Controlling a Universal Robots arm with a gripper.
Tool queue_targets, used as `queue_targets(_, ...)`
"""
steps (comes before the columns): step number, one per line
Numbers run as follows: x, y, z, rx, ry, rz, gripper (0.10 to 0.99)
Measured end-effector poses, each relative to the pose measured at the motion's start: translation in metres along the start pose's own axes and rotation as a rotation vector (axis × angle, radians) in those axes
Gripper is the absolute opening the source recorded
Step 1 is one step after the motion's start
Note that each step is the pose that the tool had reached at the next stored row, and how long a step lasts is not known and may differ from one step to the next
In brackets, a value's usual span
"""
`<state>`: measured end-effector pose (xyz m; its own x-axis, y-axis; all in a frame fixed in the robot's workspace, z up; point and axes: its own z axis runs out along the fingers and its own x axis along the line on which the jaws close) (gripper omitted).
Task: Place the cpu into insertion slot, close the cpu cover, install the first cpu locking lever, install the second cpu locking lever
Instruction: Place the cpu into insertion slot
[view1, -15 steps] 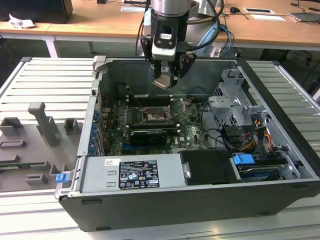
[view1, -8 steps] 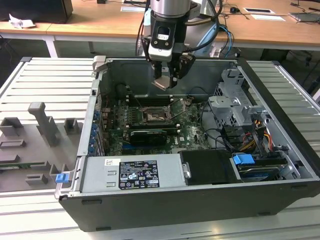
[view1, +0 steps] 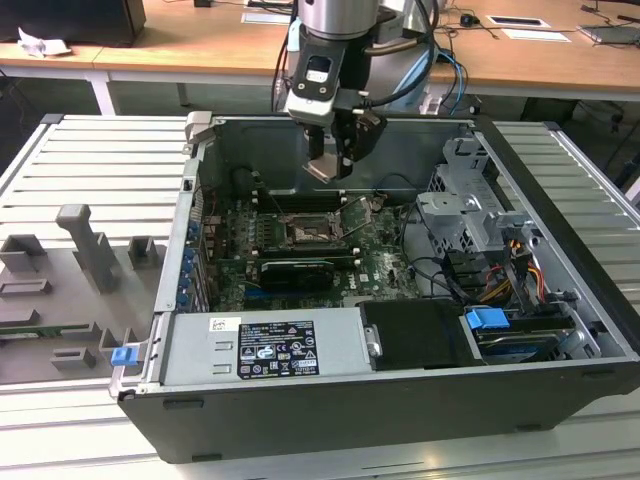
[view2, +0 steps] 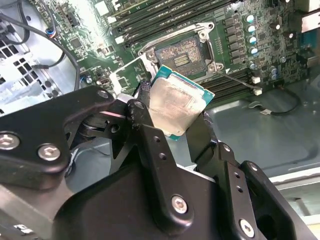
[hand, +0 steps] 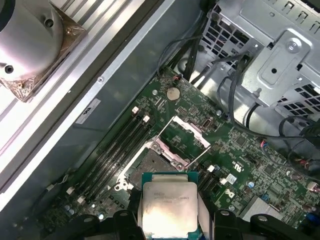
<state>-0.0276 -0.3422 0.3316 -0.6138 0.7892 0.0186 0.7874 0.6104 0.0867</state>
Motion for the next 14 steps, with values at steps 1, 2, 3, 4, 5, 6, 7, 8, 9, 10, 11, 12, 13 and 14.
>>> queue_targets(1, 0.0002, -0.0003, 0.0001, 0.0, -0.0008, 0.009, 0.529)
queue_targets(2, 0.0003, -0.0004, 0.0003, 0.0, -0.0014, 0.016, 0.529)
queue_targets(3, 0.0005, -0.0007, 0.0008, -0.001, -0.0029, 0.033, 0.529)
queue_targets(4, 0.0007, -0.001, 0.0011, -0.001, -0.0042, 0.048, 0.529)
queue_targets(5, 0.0007, -0.001, 0.0014, -0.001, -0.0051, 0.06, 0.529)
queue_targets(6, 0.0007, -0.0011, 0.0019, -0.001, -0.0059, 0.068, 0.529)
queue_targets(7, 0.0007, -0.0011, 0.0022, -0.001, -0.0062, 0.072, 0.529)
queue_targets(8, 0.0007, -0.0012, 0.0026, -0.001, -0.0064, 0.076, 0.529)
queue_targets(9, 0.0007, -0.0012, 0.0033, -0.001, -0.0066, 0.08, 0.529)
queue_targets(10, 0.0007, -0.0013, 0.0039, -0.001, -0.0067, 0.082, 0.529)
queue_targets(11, 0.0006, -0.0014, 0.0049, -0.001, -0.0069, 0.084, 0.529)
queue_targets(12, 0.0006, -0.0014, 0.0059, -0.001, -0.007, 0.086, 0.529)
queue_targets(13, 0.0009, -0.0015, 0.0079, -0.001, -0.0077, 0.096, 0.529)
queue_targets(14, 0.0009, -0.0017, 0.0101, -0.001, -0.0091, 0.114, 0.529)
